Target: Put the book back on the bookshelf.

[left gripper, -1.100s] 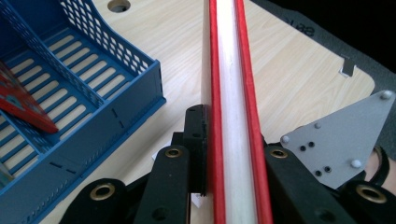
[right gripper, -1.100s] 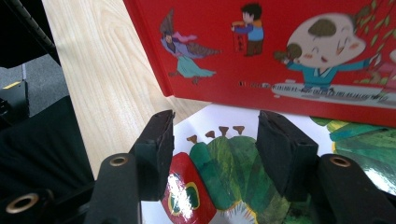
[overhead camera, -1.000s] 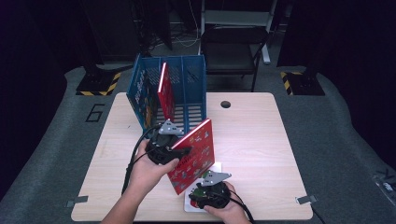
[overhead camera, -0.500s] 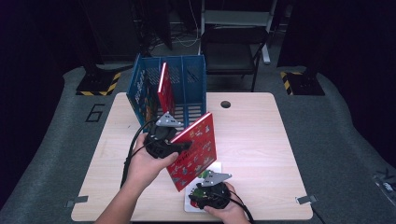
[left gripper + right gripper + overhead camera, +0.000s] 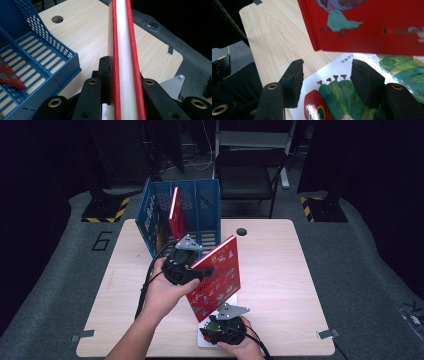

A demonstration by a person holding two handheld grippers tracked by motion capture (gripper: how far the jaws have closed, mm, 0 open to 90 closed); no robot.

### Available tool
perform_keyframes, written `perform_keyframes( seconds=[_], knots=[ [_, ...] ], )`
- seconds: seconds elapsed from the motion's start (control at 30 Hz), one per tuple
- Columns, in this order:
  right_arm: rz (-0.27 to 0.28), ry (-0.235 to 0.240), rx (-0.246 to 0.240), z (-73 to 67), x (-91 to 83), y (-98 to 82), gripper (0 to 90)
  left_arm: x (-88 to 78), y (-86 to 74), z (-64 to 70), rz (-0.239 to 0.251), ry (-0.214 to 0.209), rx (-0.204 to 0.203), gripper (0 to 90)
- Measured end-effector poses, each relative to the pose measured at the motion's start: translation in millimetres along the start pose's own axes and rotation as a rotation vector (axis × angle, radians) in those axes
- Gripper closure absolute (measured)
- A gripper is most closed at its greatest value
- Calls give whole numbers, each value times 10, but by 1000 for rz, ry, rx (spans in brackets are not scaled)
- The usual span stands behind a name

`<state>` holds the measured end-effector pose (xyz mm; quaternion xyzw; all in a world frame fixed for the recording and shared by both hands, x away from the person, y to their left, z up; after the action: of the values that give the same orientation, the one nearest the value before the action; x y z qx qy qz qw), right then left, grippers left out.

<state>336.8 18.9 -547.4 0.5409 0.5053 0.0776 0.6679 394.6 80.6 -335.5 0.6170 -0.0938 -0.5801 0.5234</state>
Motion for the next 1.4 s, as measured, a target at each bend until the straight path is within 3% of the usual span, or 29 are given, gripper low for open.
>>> perform_keyframes(
  seconds=[0.43,0.83,1.07,1.23,1.4],
  knots=[
    [63,-25,67,69,-22,74,396,28,79,47,7,2,10,791],
    [91,-43,85,111,-67,145,397,3,150,24,-6,13,15,791],
    [107,-57,55,100,-93,214,382,-48,235,1,-14,8,9,791],
    [116,-60,71,104,-145,277,379,-103,284,-36,3,4,-6,791],
    [115,-48,81,119,-180,333,380,-141,319,-74,-15,12,-11,791]
  ],
)
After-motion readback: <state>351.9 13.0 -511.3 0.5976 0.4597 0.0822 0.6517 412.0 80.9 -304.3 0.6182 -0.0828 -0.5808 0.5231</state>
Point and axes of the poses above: each handheld gripper's, and its own axes: x roughly forward along the jaws, y roughly out of its top, z roughly to its right, the point moved 8 cm from there along x, roughly forward along the jaws, and after that the axes turned 9 degrees about -y, right-handed, at the moved point
